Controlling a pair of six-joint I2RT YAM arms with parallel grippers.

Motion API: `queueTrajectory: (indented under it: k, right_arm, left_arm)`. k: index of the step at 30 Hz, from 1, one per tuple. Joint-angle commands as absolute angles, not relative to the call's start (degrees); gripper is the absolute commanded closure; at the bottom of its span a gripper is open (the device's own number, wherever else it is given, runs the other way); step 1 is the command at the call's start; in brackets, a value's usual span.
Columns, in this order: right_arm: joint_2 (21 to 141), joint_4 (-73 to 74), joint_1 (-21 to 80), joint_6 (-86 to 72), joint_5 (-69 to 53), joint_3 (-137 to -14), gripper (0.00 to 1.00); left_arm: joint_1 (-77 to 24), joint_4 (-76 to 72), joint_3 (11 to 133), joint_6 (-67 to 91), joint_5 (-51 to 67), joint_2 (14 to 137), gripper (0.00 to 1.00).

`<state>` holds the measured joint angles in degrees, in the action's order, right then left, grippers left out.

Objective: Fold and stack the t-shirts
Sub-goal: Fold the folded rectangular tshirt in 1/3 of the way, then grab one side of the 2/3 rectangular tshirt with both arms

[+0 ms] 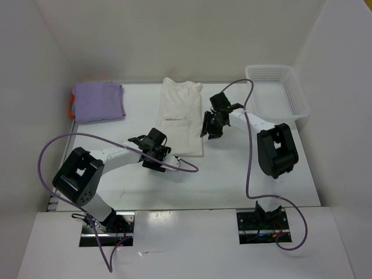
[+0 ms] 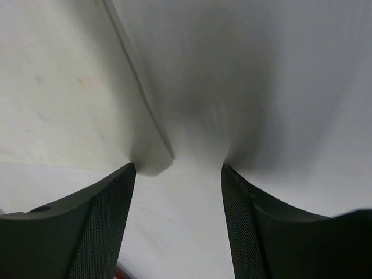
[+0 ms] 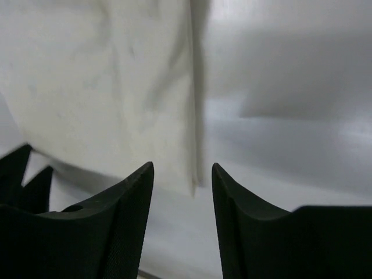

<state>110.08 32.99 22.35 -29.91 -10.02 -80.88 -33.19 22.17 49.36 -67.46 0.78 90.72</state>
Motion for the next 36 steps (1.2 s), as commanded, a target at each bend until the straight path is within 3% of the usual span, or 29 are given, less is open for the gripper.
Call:
queueTrajectory:
  k: [1,6,11,14,17,19,20,23,36]
  right_arm:
    - [103.37,31.38,24.96,-32.07,-11.24,-72.97,0.49]
    - [100.28,27.87,26.72,-37.70,-13.18,-64.61,0.40]
    - [104.50,24.44,26.72,-39.63,-13.89,-65.30,0.36]
    - [107.13,23.30,26.72,-39.64,-15.20,-66.53,0.35]
    - [109.59,21.72,26.72,-40.17,-16.87,-66.53,0.50]
    - [110.47,21.71,26.72,-40.17,-18.01,-67.15,0.63]
    - [111.00,21.19,26.72,-40.17,-18.02,-67.15,0.78]
    - [111.01,21.18,26.72,-40.17,-18.02,-67.15,1.00]
    - [98.10,29.43,26.02,-34.63,-23.81,-58.82,1.00]
  left_arm:
    - [-33.49,17.77,47.99,-68.03,-0.43,92.55,0.32]
    - [-33.49,14.50,47.99,-68.03,-1.58,93.69,0.44]
    - [-34.01,13.10,47.99,-68.55,-1.05,94.31,0.73]
    - [-34.01,12.57,48.52,-68.55,-0.44,94.31,0.84]
    - [-34.01,11.78,48.52,-67.32,0.08,94.31,0.98]
    - [-34.01,11.78,49.04,-66.71,0.09,94.31,1.00]
    - [-34.01,11.78,49.04,-66.19,0.70,94.31,1.00]
    - [-34.01,13.09,49.04,-66.18,1.31,94.31,1.00]
    - [-37.96,33.74,49.22,-59.42,4.66,86.15,1.00]
